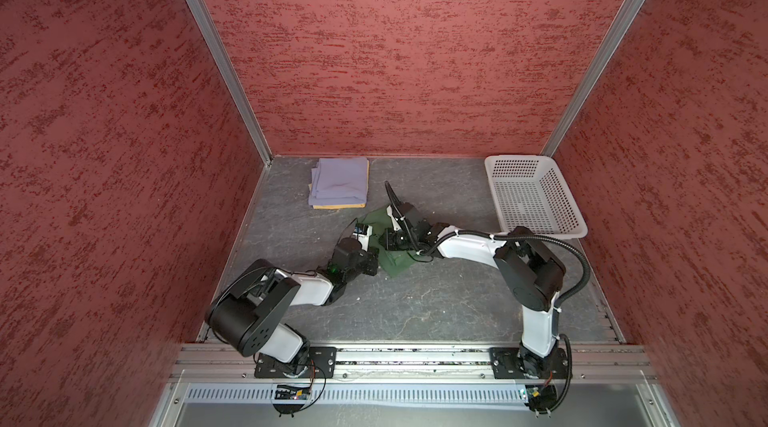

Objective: Fold and stack the skirts

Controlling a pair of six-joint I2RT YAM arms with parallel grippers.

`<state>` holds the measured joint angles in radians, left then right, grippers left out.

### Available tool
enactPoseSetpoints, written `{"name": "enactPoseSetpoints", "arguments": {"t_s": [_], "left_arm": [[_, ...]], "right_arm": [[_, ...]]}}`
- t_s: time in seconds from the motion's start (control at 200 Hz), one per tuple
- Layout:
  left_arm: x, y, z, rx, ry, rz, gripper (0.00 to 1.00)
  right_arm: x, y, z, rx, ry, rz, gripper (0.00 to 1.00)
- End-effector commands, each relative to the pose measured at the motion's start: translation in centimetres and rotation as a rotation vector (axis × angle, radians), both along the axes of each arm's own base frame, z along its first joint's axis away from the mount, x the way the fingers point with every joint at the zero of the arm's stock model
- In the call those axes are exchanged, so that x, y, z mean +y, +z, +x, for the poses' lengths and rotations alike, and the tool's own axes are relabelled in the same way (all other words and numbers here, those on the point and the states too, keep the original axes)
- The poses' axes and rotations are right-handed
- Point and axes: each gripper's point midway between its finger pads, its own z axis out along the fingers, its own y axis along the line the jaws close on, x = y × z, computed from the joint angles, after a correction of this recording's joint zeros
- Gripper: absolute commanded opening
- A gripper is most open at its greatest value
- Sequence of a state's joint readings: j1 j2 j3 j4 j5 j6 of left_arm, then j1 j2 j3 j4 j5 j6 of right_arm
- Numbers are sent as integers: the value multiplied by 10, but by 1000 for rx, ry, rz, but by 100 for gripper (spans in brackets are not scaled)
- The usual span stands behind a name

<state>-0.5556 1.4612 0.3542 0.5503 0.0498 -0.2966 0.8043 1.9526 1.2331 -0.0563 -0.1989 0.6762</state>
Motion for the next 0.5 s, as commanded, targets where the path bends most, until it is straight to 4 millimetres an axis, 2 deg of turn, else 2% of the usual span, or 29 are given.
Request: {"name": "enactPoseSetpoints", "arguments": {"t_s": [0.0,0.13,0.306,0.401,0.496], "left_arm": [[11,4,-6,-4,16,55,7],[20,21,-7,-36,37,66,8],[31,39,-6,-62,63,70,10],[34,49,-4,-72,66,78,10],[33,58,0,-75,62,88,10]], "right_arm": [[5,7,-4,-16,28,29,31],[7,26,-4,-53,48,51,37],[-4,68,2,-164,38,60,42],[-17,85,5,-217,16,24,42],[-35,90,7,-250,-16,-42,33]]}}
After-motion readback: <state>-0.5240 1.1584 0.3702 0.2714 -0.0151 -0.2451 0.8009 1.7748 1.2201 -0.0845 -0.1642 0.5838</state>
